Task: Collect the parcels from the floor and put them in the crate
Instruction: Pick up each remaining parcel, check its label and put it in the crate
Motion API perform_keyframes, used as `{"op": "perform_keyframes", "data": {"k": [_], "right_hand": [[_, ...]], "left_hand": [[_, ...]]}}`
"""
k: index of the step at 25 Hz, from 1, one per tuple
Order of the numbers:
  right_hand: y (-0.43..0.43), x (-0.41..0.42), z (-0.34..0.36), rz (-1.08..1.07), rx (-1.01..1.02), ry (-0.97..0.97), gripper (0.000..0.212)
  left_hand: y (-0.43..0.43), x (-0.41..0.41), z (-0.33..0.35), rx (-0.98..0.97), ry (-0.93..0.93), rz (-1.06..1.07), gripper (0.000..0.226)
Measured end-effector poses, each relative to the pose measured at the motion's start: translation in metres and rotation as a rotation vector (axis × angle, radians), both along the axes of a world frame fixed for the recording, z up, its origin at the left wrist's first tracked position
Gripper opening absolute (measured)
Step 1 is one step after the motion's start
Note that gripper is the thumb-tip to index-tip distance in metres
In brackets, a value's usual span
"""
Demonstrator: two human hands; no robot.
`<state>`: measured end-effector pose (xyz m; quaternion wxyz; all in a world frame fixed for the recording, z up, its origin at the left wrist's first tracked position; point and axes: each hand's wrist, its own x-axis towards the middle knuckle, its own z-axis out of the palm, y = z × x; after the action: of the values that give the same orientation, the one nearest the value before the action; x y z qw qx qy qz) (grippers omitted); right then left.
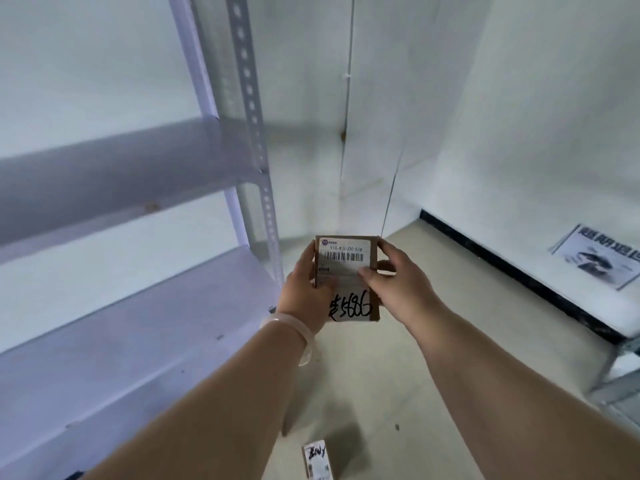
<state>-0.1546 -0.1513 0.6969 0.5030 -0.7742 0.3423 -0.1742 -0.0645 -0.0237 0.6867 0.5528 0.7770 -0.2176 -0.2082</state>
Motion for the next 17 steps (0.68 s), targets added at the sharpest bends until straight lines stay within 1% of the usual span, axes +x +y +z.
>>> {"op": "perform_keyframes", "data": {"k": [4, 8, 12, 17], "right_hand": [[0.038, 0.013, 0.107, 0.072, -0.079, -0.137, 0.064], [0.067, 0.011, 0.181, 0.155, -0.172, -0.255, 0.065], [0.108, -0.004, 0.22, 0.282, -0.217, -0.316, 0.06], [0.159, -0.01, 0.237, 0.417, -0.215, -0.339, 0.057]], "left_hand": [[0.044, 0.001, 0.116, -0.079, -0.078, 0.058, 0.063], [0.08, -0.009, 0.187, -0.142, -0.208, 0.156, 0.062], [0.123, -0.044, 0.226, -0.18, -0.291, 0.297, 0.061], [0.179, -0.075, 0.246, -0.171, -0.313, 0.427, 0.059]]}}
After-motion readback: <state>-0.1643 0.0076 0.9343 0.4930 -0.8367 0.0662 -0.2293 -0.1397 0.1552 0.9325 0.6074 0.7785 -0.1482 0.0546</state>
